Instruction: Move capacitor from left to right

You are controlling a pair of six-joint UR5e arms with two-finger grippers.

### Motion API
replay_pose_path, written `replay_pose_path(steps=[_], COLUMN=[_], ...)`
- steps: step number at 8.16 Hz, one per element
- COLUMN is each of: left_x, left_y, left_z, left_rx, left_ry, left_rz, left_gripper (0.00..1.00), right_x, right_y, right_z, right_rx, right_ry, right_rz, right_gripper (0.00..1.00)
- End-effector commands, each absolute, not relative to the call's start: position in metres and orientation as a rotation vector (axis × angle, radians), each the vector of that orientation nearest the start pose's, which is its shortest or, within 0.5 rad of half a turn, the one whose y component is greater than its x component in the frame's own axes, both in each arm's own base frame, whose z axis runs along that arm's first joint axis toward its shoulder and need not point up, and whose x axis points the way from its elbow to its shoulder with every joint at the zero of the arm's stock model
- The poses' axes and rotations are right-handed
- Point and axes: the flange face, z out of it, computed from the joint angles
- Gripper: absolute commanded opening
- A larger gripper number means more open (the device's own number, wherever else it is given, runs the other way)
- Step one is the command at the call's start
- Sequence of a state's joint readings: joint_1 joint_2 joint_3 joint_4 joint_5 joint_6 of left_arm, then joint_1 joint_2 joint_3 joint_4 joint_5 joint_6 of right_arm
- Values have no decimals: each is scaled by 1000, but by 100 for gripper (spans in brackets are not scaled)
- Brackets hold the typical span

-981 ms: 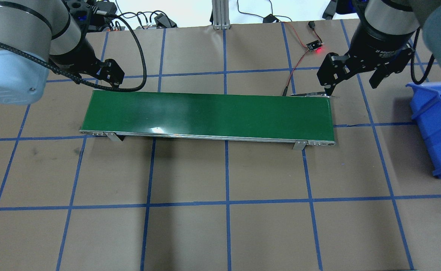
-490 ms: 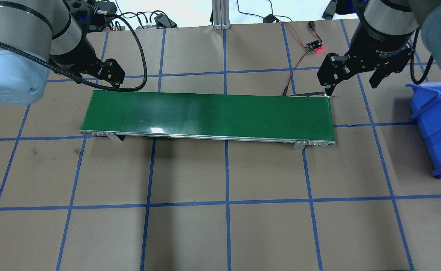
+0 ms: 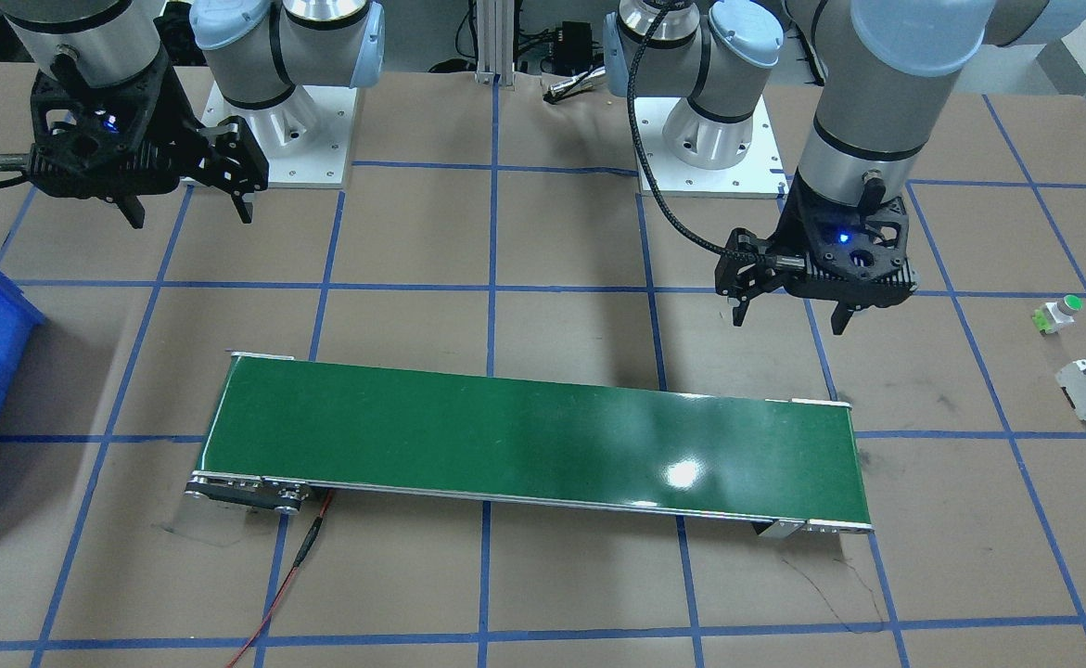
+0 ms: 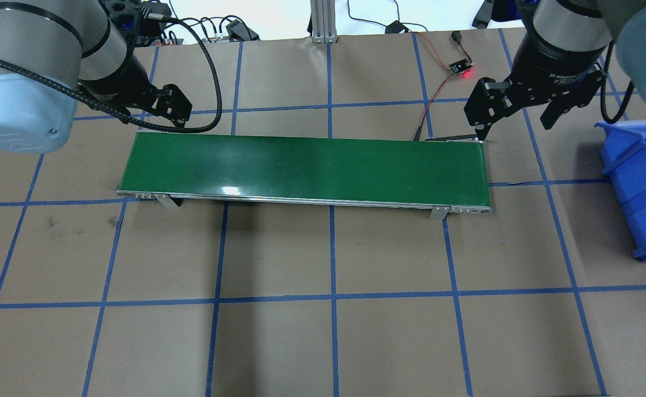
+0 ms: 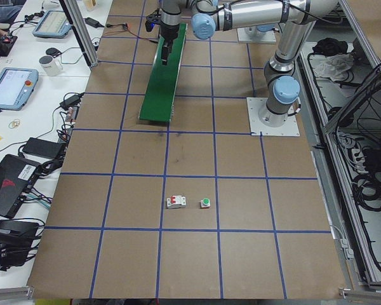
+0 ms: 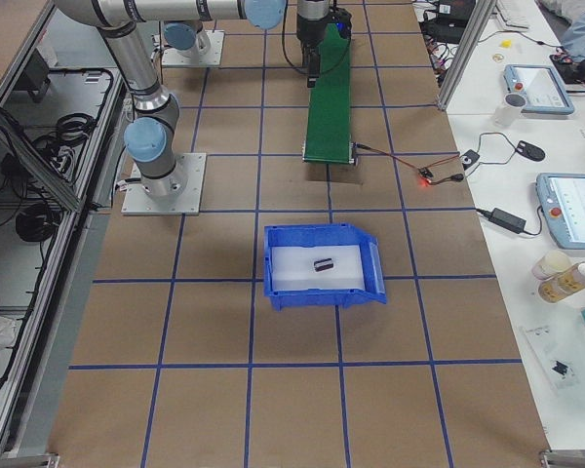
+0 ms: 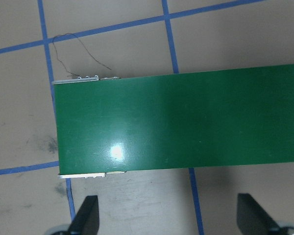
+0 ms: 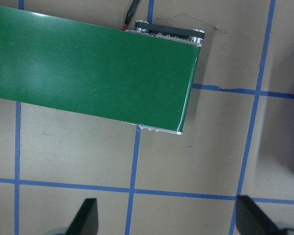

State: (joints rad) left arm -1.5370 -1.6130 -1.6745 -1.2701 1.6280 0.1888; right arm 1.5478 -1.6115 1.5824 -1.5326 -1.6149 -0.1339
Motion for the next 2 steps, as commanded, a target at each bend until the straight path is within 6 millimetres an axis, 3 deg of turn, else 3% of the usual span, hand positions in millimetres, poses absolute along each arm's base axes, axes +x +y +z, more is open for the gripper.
replay_pose_path(steps=[1,2], left_x=[-117,-117], left_y=[-524,-523], left_z=[446,445], left_rx=[225,224], left_ry=[3097,3096], left_rz=[-235,-230], left_gripper=[100,100], right_x=[118,118], right_y=[-478,-478], right_z=[499,499], right_rx=[-176,-178], right_ry=[3180,3180], right_rz=[1,1], right_gripper=[100,100])
